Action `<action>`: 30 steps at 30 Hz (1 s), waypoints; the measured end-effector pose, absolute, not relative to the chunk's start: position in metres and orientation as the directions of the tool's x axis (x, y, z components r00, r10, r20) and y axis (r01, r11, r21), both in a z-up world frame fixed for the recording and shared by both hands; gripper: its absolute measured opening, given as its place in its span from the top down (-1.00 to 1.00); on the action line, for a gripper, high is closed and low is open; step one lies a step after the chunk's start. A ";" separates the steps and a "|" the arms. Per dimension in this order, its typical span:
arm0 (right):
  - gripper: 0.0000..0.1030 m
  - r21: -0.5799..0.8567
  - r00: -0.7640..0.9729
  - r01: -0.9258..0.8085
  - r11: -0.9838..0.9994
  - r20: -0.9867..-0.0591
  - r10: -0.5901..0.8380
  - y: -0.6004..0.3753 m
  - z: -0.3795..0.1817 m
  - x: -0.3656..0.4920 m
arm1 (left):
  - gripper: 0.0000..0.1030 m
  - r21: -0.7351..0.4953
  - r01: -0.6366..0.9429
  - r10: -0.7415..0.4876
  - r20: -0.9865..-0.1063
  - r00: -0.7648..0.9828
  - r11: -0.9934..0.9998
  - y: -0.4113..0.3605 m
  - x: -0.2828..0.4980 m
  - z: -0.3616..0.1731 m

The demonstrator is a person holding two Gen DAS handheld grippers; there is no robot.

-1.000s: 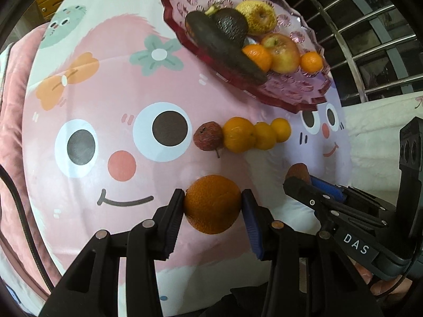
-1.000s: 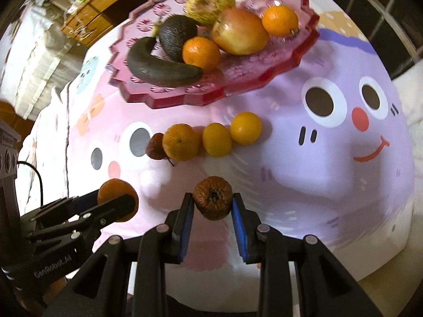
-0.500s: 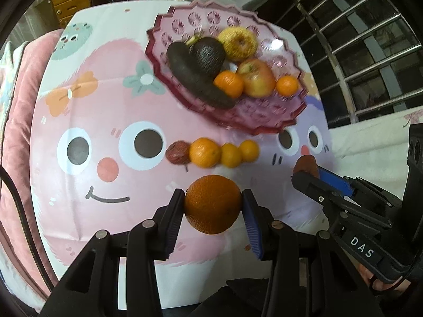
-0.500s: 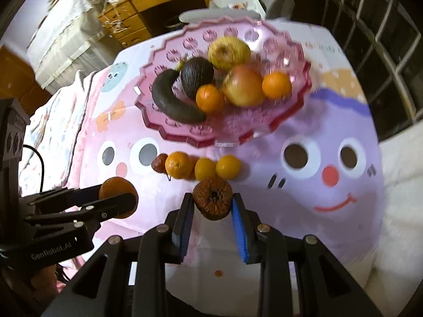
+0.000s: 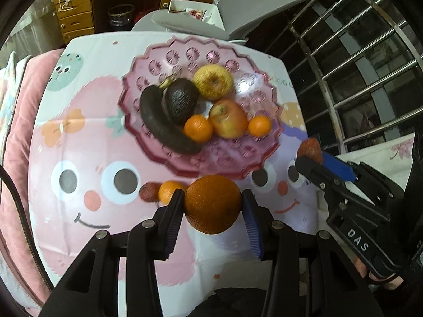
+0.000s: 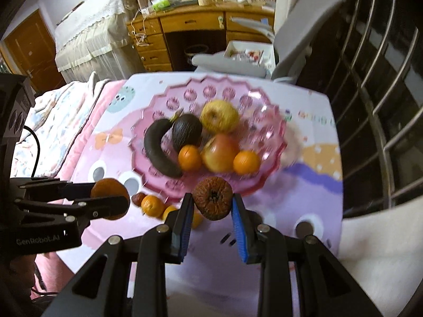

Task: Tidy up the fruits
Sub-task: 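Carry the orange and brown fruit into the pink bowl and open both tools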

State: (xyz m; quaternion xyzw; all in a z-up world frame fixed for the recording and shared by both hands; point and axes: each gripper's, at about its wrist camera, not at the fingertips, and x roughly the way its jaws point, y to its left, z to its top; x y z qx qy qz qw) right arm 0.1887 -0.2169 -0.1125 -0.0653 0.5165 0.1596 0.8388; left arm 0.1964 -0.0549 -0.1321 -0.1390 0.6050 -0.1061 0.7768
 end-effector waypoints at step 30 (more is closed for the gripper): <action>0.43 0.142 0.448 -0.326 0.935 -0.847 0.285 -0.255 -0.179 0.264 | 0.14 -0.356 -0.091 -0.325 -0.913 0.245 0.930 -0.094 0.248 -0.199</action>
